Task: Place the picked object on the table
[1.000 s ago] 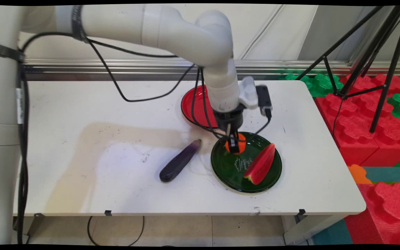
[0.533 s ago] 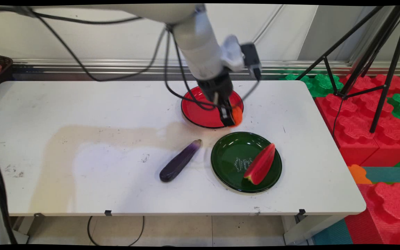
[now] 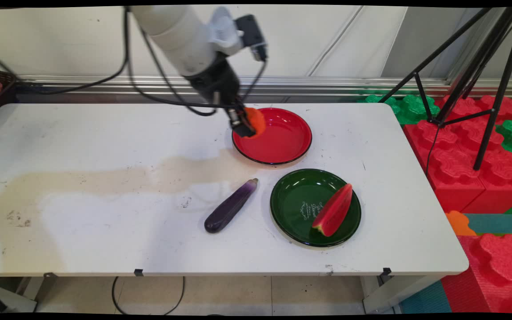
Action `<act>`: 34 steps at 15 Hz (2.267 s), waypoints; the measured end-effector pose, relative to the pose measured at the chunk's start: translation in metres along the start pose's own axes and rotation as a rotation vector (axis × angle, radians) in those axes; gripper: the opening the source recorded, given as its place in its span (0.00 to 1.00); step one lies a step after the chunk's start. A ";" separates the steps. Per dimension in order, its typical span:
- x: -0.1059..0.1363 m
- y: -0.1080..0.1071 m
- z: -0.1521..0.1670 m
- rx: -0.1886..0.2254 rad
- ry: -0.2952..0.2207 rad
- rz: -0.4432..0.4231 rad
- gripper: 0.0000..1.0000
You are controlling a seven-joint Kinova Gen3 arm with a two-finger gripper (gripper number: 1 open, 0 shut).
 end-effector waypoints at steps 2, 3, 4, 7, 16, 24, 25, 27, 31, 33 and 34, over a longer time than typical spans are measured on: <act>-0.024 -0.005 -0.010 0.021 -0.013 -0.037 0.00; -0.034 -0.007 -0.013 0.030 -0.020 -0.055 0.00; -0.045 -0.009 -0.016 0.040 -0.028 -0.075 0.00; -0.066 -0.018 -0.018 0.069 -0.043 -0.127 0.00; -0.090 -0.042 0.014 0.074 -0.138 -0.134 0.00; -0.105 -0.055 0.067 0.040 -0.206 -0.114 0.00; -0.106 -0.057 0.071 0.039 -0.207 -0.112 0.00; -0.106 -0.064 0.089 0.030 -0.207 -0.103 0.00; -0.105 -0.074 0.115 0.012 -0.204 -0.083 0.00; -0.105 -0.078 0.127 -0.002 -0.204 -0.071 0.00; -0.105 -0.080 0.133 -0.009 -0.204 -0.066 0.00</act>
